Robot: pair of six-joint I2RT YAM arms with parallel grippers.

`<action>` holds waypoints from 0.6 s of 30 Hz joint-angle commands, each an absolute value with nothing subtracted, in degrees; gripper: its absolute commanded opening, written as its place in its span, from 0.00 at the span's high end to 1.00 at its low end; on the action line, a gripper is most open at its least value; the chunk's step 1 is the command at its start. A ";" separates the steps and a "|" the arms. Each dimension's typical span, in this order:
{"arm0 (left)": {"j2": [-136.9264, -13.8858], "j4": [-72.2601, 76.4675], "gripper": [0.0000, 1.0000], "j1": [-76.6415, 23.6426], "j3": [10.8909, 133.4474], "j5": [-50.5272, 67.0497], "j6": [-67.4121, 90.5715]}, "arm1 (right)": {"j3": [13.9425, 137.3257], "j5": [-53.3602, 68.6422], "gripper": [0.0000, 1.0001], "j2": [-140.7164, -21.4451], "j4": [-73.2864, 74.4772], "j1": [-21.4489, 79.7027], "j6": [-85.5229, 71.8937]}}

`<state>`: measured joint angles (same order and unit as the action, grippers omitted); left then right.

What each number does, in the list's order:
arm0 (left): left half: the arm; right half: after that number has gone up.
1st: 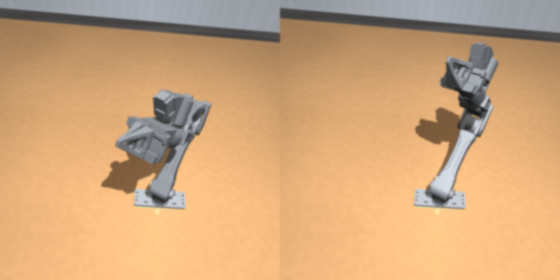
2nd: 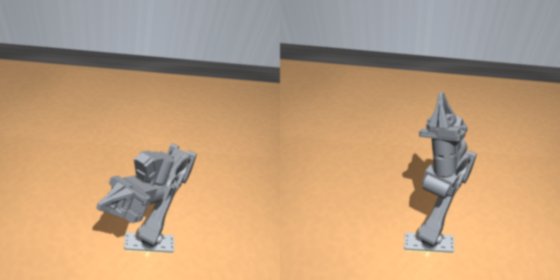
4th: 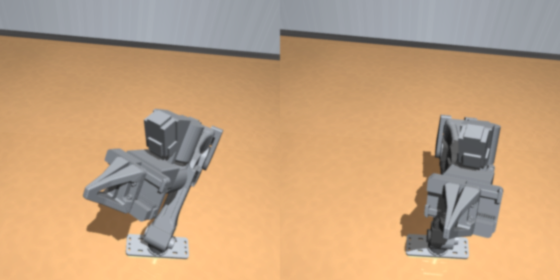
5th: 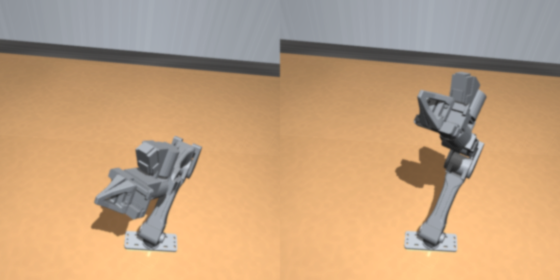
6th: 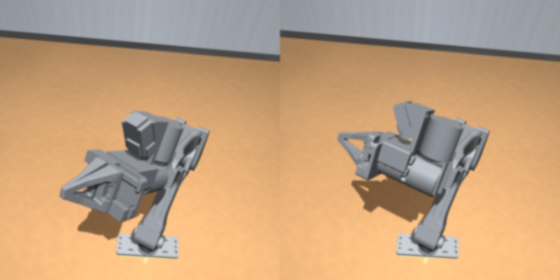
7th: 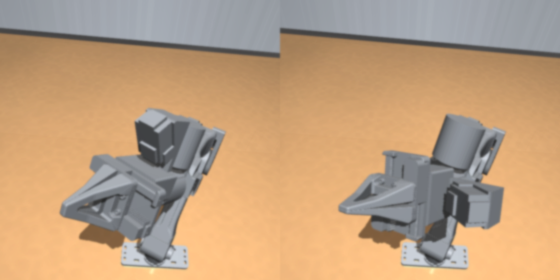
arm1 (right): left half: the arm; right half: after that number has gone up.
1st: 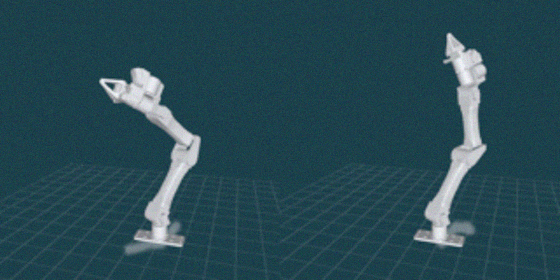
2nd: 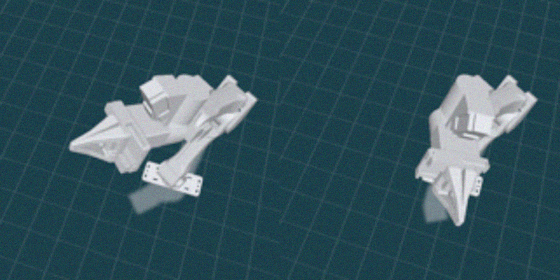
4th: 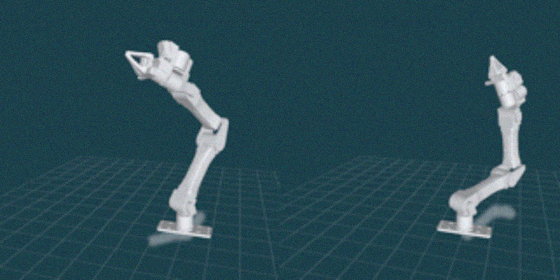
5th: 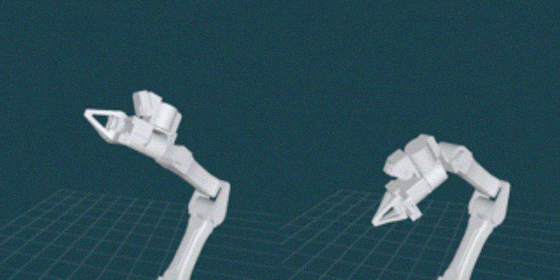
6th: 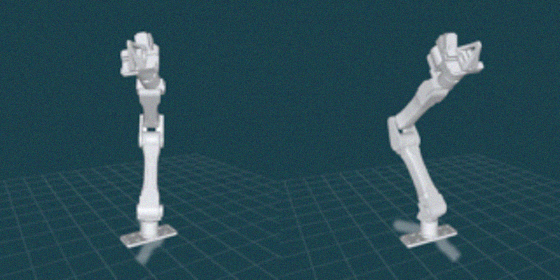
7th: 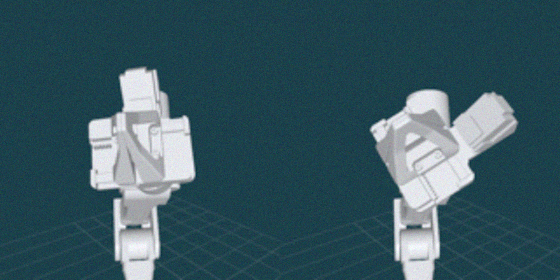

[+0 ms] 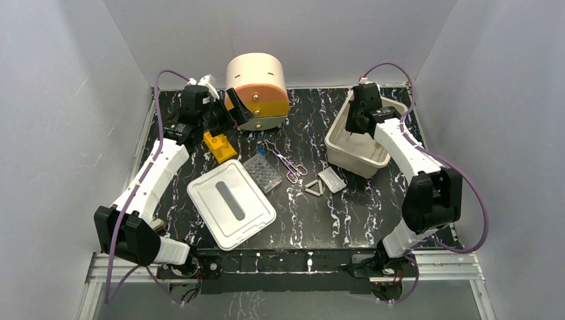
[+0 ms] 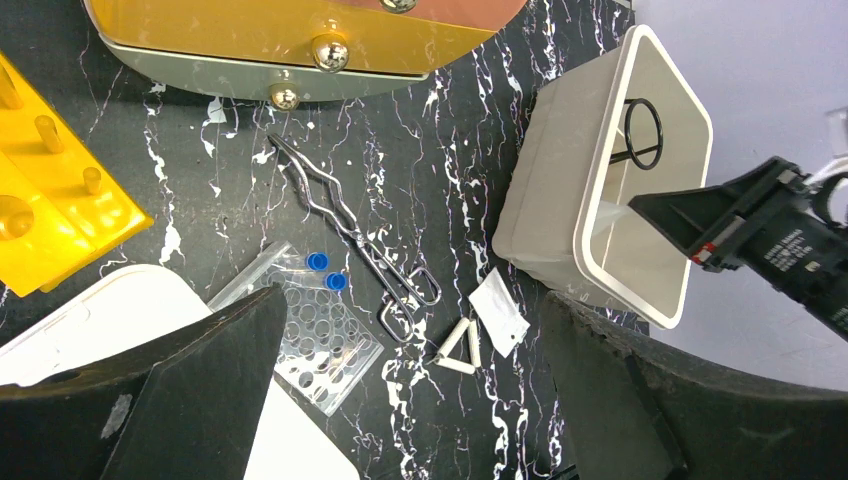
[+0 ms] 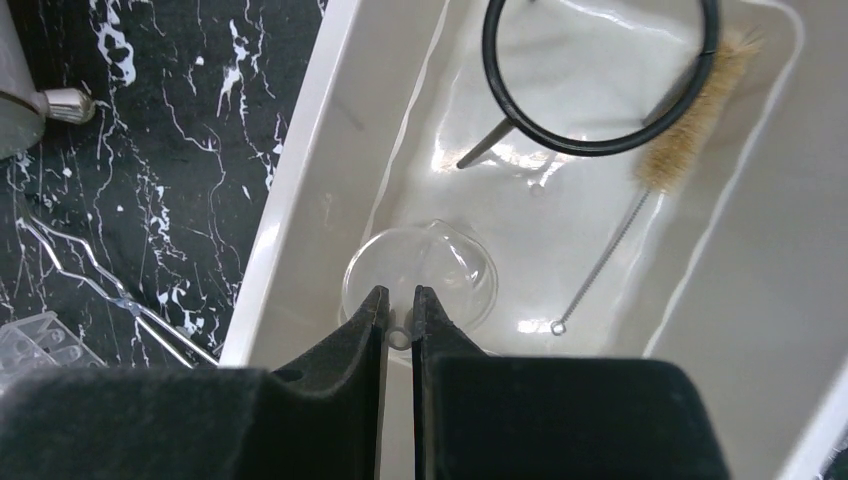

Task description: Organize the chemistry lab equipment

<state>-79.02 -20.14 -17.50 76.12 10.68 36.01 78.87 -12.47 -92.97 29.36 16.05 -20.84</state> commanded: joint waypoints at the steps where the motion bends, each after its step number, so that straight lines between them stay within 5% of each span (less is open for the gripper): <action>1: -77.61 -19.77 0.02 -17.80 75.69 11.07 35.49 | 82.90 -17.92 0.88 -87.72 30.78 16.12 -20.84; 18: -77.61 -19.48 0.02 -17.88 75.01 11.82 35.97 | 76.46 -28.18 0.89 -90.96 35.15 13.53 -23.57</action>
